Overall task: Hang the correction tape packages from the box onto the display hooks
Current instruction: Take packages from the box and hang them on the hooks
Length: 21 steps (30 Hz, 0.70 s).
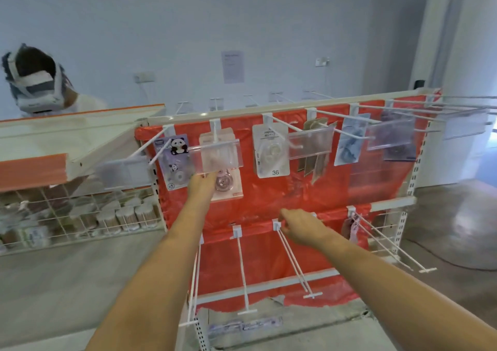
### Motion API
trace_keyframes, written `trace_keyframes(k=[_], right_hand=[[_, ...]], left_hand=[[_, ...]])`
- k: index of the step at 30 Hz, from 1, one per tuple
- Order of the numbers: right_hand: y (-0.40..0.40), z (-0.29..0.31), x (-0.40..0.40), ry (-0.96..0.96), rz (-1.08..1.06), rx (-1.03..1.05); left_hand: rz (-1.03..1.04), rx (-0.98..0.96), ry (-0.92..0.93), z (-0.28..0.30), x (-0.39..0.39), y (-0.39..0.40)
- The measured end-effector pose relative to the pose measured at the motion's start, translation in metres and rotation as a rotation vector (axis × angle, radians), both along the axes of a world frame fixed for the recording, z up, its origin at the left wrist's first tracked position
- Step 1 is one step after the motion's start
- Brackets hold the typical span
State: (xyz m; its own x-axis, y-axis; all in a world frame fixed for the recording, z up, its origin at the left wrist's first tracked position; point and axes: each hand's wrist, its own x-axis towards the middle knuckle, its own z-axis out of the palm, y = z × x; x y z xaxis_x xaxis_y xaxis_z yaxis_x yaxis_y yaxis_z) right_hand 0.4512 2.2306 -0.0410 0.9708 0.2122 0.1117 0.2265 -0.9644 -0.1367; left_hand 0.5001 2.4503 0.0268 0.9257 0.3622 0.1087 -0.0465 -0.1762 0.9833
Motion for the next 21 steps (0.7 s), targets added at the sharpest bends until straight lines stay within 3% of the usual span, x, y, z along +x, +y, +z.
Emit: trace_keyframes(k=[6,12,21], right_hand=[[-0.007,-0.011,0.014,0.032,0.022,0.033],[-0.006,0.007,0.02,0.091,0.015,0.036],[0.037,0.043,-0.033,0.039,0.067,0.024]], left_hand=[[-0.051,-0.13,0.096,-0.007,0.044,0.007],[-0.052,-0.008,0.213,-0.014,0.003,0.009],[-0.178,0.767,0.296,-0.024,-0.086,0.062]])
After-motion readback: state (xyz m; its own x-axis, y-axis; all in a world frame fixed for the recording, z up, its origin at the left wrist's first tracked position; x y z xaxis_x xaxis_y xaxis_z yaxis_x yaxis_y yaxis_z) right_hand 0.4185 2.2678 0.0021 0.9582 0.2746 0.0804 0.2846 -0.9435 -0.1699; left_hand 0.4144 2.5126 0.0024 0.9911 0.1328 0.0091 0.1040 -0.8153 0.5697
